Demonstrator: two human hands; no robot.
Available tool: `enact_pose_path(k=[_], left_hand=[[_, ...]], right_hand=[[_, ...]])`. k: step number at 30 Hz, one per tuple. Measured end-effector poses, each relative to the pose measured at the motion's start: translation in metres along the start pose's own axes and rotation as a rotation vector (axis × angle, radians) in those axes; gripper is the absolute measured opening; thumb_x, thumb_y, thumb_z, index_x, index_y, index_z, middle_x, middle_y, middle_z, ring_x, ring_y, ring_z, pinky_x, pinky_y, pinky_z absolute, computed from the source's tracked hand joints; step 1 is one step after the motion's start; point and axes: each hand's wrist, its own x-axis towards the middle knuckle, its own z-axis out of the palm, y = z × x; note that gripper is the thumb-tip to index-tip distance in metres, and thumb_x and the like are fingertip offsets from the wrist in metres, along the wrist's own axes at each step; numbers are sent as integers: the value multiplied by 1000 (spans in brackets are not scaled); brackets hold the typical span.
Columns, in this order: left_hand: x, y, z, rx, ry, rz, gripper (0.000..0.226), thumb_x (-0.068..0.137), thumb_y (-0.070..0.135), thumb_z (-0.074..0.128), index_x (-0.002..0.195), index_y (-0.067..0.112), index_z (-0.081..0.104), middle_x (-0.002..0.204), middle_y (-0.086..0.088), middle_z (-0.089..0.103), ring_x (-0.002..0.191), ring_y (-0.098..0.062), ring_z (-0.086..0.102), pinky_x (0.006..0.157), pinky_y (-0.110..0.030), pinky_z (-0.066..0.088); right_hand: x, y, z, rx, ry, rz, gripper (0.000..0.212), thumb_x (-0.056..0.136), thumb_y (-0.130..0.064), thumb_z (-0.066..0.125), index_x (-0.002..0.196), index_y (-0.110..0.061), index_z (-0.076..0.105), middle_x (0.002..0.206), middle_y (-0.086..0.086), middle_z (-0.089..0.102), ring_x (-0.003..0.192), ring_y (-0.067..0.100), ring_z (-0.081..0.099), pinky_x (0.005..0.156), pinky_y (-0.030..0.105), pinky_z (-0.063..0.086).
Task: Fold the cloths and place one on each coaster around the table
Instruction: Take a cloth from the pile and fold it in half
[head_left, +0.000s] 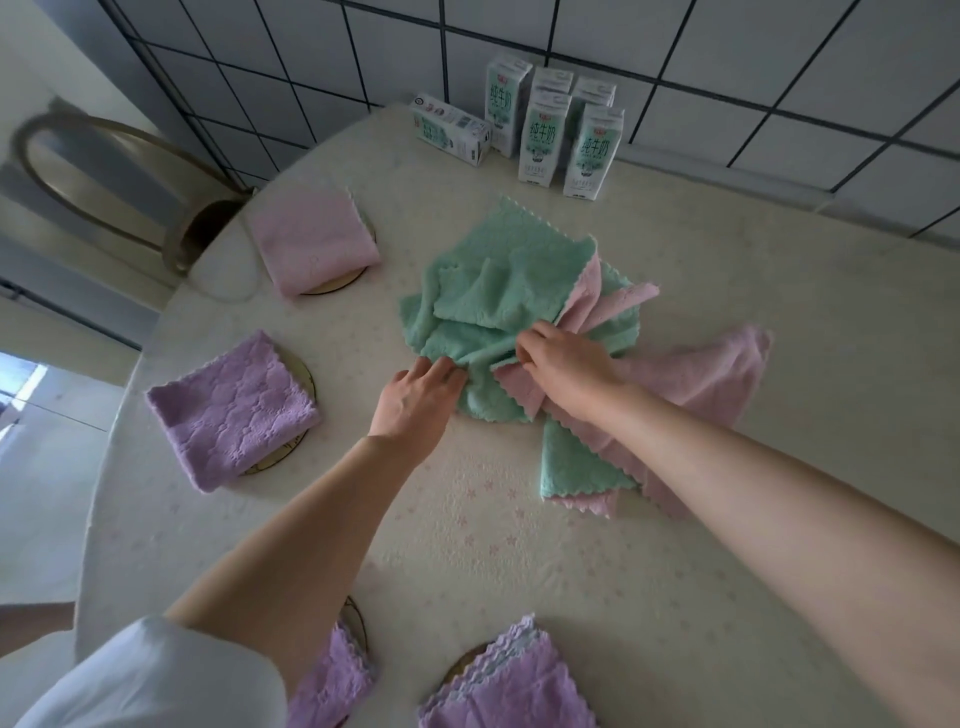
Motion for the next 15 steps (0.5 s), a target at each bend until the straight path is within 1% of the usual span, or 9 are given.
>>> enact_pose_path(k=[2,3,5,6,8,10,12,14,15], left_hand=[[1,-1,-1,-10,-21,-20,24,70,0,71,91,11,64,86,-3,60,78,-27,60,56,-35,48],[1,-1,-2,-34,-27,-44,17,75,2,67,90,10,63,87,-4,59,80,-28,58,56,-35,46],[2,-2,-3,-100,-25,-102,5,86,10,57,91,9,60,92,-4,58,88,-28,55,57,-34,43],[2,-2,-4,-133,-20,-121,8,90,14,53,92,9,58,94,-4,58,91,-27,54,57,-34,42],[2,-2,-10,-190,-8,-144,12,93,20,46,94,10,53,95,-5,59,92,-28,53,59,-36,45],[1,-3,-19,-219,-2,-156,13,95,22,41,95,11,46,93,-7,59,86,-29,54,58,-38,45],[2,-6,-28,-251,0,-173,13,96,23,38,96,10,41,91,-10,59,77,-30,54,55,-37,43],[4,-6,-40,-322,0,-196,13,98,21,36,97,9,39,89,-12,58,70,-30,53,55,-38,42],[5,-4,-47,-370,3,-201,11,99,20,36,98,8,38,89,-12,56,68,-30,52,55,-39,42]], right_hand=[[-1,-1,2,-5,-34,-28,27,86,-3,59,105,-18,47,104,-1,55,72,18,58,54,39,53],[-2,-2,2,-5,-46,-27,28,85,-3,59,106,-18,47,105,0,56,73,18,58,53,39,53],[-2,-4,-1,26,-56,3,20,88,-6,56,105,-14,49,104,2,55,73,19,58,57,40,53],[-2,-5,-5,78,-57,29,15,90,-9,54,104,-13,50,104,3,55,76,20,59,62,42,53],[-4,-5,-13,204,-41,91,15,92,-12,52,107,-13,50,103,4,57,79,21,59,70,43,53],[-8,-2,-23,280,-14,145,17,91,-12,55,108,-13,53,103,4,59,83,19,60,76,40,53],[-15,2,-35,317,19,186,19,91,-12,57,109,-11,56,110,5,58,91,19,60,84,34,51],[-23,6,-50,341,80,223,30,90,-8,56,120,-8,54,120,8,56,102,20,58,88,26,44],[-27,8,-58,348,121,245,34,91,-7,55,125,-7,53,123,9,55,105,21,56,88,22,39]])
